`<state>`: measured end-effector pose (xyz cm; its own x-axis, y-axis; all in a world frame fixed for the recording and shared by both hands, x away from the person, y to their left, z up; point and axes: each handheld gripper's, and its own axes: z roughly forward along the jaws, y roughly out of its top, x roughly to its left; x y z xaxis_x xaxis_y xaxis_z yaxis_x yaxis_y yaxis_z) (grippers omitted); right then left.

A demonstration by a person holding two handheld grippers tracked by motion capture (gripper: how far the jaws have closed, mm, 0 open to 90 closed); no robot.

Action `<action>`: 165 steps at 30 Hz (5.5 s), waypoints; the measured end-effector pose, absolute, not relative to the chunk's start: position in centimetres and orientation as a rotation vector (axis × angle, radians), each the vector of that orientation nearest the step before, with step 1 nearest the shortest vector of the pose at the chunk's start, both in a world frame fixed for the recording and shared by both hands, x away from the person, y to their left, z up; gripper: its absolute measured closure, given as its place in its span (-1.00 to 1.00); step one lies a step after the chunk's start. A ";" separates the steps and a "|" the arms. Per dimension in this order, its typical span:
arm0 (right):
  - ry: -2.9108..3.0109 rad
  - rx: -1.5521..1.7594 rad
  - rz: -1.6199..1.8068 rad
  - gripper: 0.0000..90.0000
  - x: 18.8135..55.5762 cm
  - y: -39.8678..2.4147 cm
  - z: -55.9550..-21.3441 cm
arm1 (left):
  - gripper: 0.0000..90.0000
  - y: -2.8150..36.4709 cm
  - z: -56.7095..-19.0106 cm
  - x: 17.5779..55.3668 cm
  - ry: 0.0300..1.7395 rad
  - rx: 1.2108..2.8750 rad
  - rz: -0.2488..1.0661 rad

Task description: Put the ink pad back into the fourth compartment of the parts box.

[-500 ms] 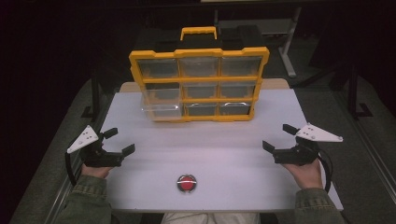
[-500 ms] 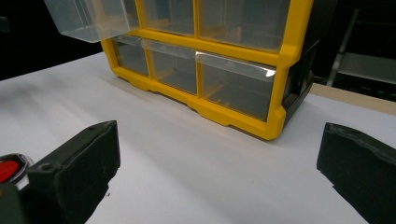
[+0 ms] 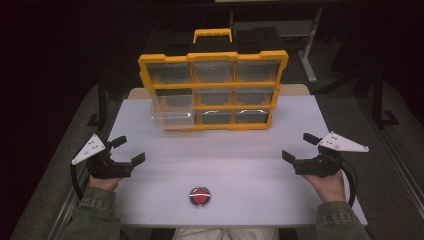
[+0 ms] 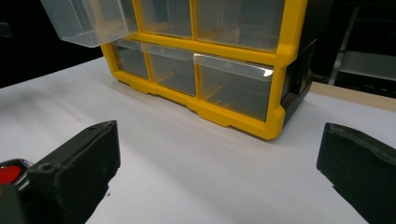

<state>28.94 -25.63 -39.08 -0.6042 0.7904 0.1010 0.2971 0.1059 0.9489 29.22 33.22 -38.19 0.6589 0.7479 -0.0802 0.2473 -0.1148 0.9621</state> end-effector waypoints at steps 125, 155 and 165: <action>2.066 1.029 1.363 -1.00 29.5 -24.6 -40.0 | -1.00 17.4 -40.9 29.0 0.303 2.340 0.161; 2.084 1.033 1.336 -1.00 29.5 -24.5 -40.1 | -1.00 15.8 -43.0 28.2 0.235 2.487 0.113; 2.091 1.032 1.325 -1.00 29.5 -24.4 -40.1 | -0.99 15.4 -43.4 28.0 0.213 2.523 0.109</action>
